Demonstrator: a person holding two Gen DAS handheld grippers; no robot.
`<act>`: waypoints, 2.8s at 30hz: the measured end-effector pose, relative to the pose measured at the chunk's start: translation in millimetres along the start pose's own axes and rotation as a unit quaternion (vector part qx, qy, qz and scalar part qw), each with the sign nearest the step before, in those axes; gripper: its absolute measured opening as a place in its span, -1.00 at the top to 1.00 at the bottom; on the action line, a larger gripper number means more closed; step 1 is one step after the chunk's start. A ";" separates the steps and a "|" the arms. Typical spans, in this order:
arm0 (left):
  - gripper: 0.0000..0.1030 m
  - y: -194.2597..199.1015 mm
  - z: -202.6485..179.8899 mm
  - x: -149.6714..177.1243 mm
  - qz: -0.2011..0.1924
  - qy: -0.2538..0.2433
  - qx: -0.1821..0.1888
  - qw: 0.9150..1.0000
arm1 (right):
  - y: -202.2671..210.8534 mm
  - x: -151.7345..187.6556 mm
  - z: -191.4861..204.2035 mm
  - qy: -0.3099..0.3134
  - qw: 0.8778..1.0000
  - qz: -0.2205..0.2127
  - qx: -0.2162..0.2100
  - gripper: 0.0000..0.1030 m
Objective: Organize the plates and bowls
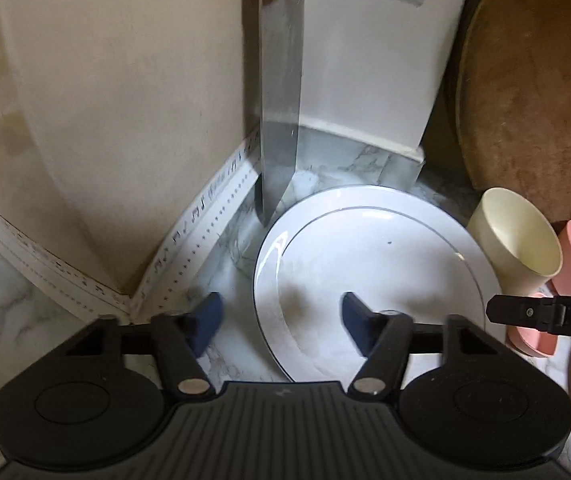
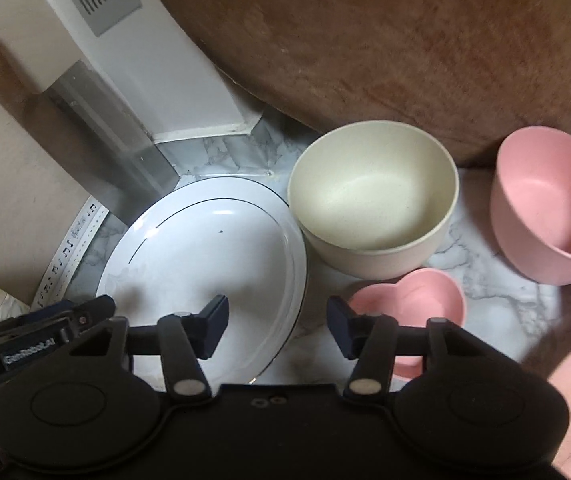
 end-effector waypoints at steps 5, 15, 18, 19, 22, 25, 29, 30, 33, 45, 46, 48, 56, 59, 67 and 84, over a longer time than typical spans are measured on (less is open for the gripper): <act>0.10 -17.4 6.0 0.0 0.017 0.016 -0.001 1.000 | -10.0 -6.1 -2.3 -0.003 1.000 0.011 -0.009 0.33; 0.49 -35.9 18.6 -4.2 0.026 0.041 -0.013 0.999 | -24.1 -15.3 -7.3 0.003 1.000 0.017 0.002 0.49; 0.52 -37.6 18.4 -6.0 0.024 0.038 -0.012 0.999 | -26.2 -18.1 -11.2 -0.006 1.000 0.017 0.000 0.49; 0.54 -38.1 18.0 -6.5 0.023 0.037 -0.011 0.999 | -25.9 -18.3 -12.4 -0.010 1.000 0.015 -0.002 0.50; 0.66 -37.7 14.3 -5.7 0.022 0.028 -0.009 0.999 | -26.9 -17.6 -13.3 -0.013 1.000 0.017 -0.013 0.64; 0.71 -37.5 13.2 -5.5 0.019 0.028 -0.010 0.999 | -28.6 -17.1 -11.8 -0.010 1.000 0.016 -0.009 0.80; 0.72 -36.6 12.8 -3.8 0.011 0.027 -0.011 1.000 | -27.3 -15.7 -11.8 -0.009 1.000 0.012 -0.011 0.84; 0.74 -35.6 13.1 -3.4 0.011 0.027 -0.011 1.000 | -26.5 -14.8 -11.1 -0.007 1.000 0.012 -0.010 0.84; 0.79 -30.4 15.2 -3.4 0.000 0.026 -0.010 1.000 | -21.2 -12.1 -10.9 -0.007 1.000 0.010 -0.017 0.85; 0.81 -25.3 24.4 -5.2 0.001 0.035 0.005 0.999 | -14.4 -7.2 -10.8 -0.012 0.999 0.012 -0.032 0.87; 0.81 -26.9 23.0 -5.8 0.003 0.032 0.006 0.999 | -14.8 -6.7 -11.6 -0.013 0.999 0.014 -0.032 0.87; 0.81 -30.1 19.1 -8.7 0.001 0.029 0.002 1.000 | -17.1 -6.2 -11.6 -0.011 0.999 0.017 -0.027 0.85; 0.82 -28.7 27.8 -6.4 0.011 0.069 0.023 0.997 | -16.6 -14.5 -14.9 -0.023 0.999 0.002 -0.024 0.65; 0.80 -29.7 28.6 -7.6 0.014 0.075 0.025 0.997 | -21.1 -16.3 -15.5 -0.038 0.999 0.005 -0.025 0.65; 0.78 -32.5 25.1 -11.2 0.017 0.062 0.021 0.998 | -25.2 -11.4 -8.2 -0.035 0.999 0.008 -0.022 0.81; 0.80 -15.9 44.7 -0.8 0.015 0.095 0.062 0.993 | 0.7 6.3 -7.5 -0.036 0.998 0.004 -0.044 0.84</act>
Point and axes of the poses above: each gripper's, at about its wrist camera, not at the fingertips, and y roughly against the way its jaws point, z to its left, x to its underside, the point moved 2 cm from there along -y, roughly the way its jaws point, and after that the axes turned 1 degree about x, right-handed, at the moved point
